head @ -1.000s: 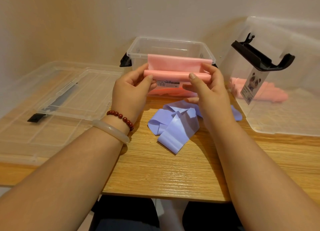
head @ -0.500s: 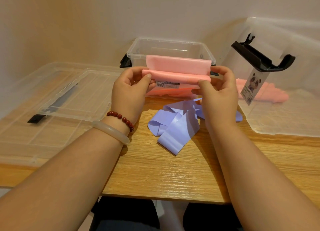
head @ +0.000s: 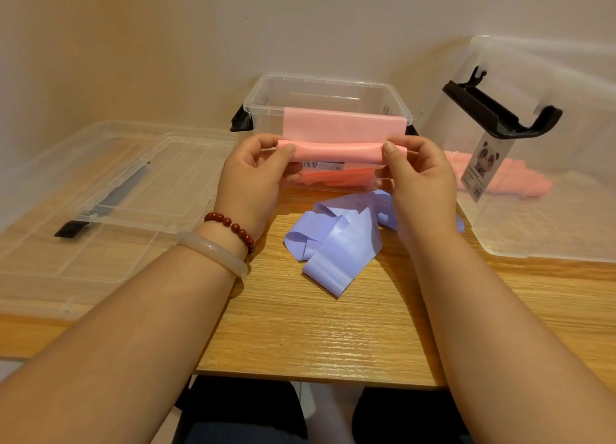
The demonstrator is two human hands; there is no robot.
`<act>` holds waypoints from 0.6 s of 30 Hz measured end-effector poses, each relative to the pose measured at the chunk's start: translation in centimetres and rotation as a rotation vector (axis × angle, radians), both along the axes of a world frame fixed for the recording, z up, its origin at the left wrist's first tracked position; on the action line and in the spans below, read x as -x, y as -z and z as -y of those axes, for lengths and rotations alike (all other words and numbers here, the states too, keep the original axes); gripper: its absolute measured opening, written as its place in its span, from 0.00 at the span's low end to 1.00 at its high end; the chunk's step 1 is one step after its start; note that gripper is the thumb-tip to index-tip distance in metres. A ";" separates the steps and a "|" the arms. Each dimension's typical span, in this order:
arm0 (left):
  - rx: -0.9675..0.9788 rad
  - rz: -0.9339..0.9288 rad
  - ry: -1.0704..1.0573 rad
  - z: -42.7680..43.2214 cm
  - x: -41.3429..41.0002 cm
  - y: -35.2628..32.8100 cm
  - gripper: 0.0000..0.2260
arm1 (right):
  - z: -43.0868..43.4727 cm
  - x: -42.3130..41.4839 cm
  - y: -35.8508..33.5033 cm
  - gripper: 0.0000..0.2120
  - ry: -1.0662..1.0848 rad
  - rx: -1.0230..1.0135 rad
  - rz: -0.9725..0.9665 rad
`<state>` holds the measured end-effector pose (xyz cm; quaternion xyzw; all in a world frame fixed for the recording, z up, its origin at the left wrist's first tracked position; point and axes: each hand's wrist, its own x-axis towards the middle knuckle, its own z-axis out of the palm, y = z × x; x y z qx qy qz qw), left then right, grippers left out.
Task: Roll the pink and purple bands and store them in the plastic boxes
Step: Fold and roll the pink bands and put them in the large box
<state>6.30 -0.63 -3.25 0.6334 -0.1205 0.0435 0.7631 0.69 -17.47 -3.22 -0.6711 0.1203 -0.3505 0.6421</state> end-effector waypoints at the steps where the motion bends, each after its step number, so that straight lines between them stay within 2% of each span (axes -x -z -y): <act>1: 0.007 -0.001 -0.003 0.0 0.0 0.0 0.05 | 0.0 0.0 0.0 0.03 0.006 0.004 0.000; 7: -0.010 0.018 -0.034 0.0 -0.1 0.1 0.05 | 0.0 0.4 -0.3 0.09 -0.078 -0.031 0.002; 18: -0.006 0.011 0.069 0.2 -0.1 0.2 0.07 | 0.4 -0.4 0.4 0.04 0.007 -0.014 0.015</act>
